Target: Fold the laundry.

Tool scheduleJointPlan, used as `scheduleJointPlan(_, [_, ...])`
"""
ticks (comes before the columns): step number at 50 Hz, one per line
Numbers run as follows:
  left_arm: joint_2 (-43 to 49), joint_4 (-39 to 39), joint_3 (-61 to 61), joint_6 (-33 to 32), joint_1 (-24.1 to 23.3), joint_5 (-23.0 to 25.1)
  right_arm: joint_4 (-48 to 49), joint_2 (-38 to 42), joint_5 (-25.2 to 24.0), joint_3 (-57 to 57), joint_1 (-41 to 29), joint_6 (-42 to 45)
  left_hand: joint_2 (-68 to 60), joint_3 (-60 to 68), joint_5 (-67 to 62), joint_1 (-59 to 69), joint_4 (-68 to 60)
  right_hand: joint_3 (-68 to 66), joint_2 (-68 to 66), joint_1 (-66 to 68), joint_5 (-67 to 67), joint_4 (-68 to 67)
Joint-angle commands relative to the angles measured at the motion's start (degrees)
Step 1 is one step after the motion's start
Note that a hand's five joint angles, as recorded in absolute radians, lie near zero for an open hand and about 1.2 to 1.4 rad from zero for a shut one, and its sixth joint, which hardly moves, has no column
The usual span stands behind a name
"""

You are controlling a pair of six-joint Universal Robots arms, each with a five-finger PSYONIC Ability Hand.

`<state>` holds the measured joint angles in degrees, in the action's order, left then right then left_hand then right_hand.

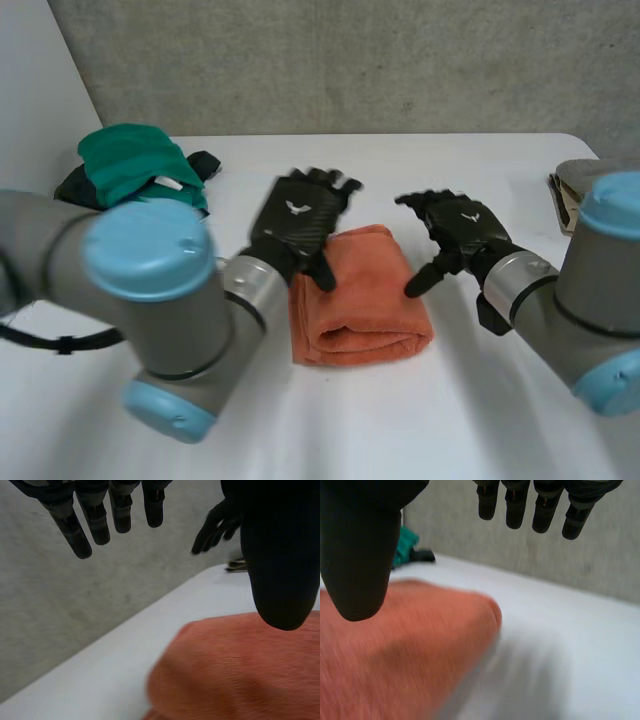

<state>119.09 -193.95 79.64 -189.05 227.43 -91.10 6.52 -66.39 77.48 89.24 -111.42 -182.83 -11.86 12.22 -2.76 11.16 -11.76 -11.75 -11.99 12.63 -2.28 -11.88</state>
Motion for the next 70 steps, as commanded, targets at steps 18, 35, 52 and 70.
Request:
scheduleJointPlan(18, [13.90,21.33,-11.70,-6.51,1.09,-11.04,-10.56,14.72,-2.25,-11.98,-2.22,17.06,1.86,-2.22,2.76,-1.16,1.76,1.75,1.99,-2.63,2.28,1.88])
scheduleJointPlan(35, [-10.18,17.73,-3.88,0.52,6.53,3.98,8.23,-4.35,12.87,7.95,-14.96,31.13,1.86,-2.22,2.76,-1.16,1.76,1.75,1.99,-2.63,2.28,1.88])
scheduleJointPlan(52, [-18.10,24.32,2.10,5.18,11.37,38.63,35.58,7.94,17.00,18.96,-20.50,32.00,1.86,-2.22,2.76,-1.16,1.76,0.40,0.65,-1.28,0.94,0.54])
scheduleJointPlan(70, [-17.57,18.60,3.69,6.58,10.93,34.76,37.52,14.54,13.23,10.43,-18.13,32.80,1.86,-2.22,2.76,-1.16,1.76,-35.17,-34.93,34.29,-34.64,-35.04])
